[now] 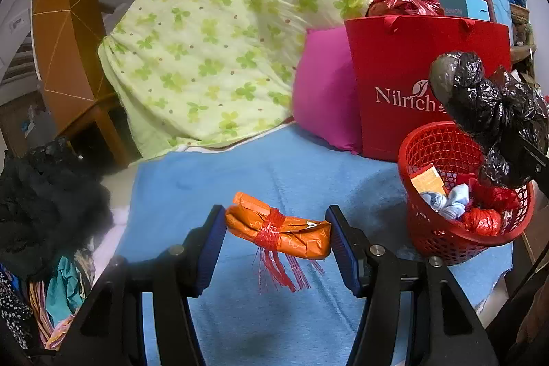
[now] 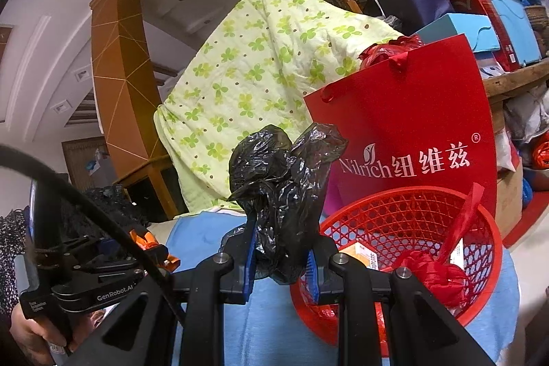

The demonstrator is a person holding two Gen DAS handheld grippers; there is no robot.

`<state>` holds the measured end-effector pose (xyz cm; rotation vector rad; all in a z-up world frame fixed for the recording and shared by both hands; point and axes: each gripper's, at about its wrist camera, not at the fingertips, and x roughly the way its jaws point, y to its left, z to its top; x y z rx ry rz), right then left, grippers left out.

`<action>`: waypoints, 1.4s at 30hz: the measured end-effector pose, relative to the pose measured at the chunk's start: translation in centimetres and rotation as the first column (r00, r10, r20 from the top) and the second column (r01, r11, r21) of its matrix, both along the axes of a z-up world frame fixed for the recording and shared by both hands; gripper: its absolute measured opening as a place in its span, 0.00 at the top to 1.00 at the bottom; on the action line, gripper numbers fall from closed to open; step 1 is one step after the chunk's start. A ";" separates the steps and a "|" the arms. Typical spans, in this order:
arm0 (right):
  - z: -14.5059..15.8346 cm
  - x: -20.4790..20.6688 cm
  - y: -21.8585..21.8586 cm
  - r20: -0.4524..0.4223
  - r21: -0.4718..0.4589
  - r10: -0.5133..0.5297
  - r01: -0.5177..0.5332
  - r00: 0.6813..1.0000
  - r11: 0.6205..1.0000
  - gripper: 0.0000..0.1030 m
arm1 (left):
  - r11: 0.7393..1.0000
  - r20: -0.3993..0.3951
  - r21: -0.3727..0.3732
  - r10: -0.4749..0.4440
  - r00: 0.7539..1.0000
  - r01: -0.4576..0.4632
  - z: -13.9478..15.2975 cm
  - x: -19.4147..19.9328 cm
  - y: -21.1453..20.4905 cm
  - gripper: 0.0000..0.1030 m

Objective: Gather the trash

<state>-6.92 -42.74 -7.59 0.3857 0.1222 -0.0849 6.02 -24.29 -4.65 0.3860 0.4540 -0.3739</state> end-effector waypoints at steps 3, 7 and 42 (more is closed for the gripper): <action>0.0 -0.2 -0.2 0.001 0.002 -0.006 0.006 1.000 1.000 0.75 | 1.000 -0.002 0.004 -0.006 1.000 0.006 -0.1 -0.1 -0.2 0.41; 0.0 -0.5 -0.3 0.004 0.008 -0.014 0.014 1.000 1.000 0.75 | 1.000 -0.007 0.005 -0.013 1.000 0.013 -0.3 -0.1 -0.5 0.41; 0.1 -0.9 -1.1 0.008 0.012 -0.011 0.011 1.000 1.000 0.75 | 0.999 -0.023 0.021 -0.041 0.999 0.041 -0.8 0.0 -1.3 0.41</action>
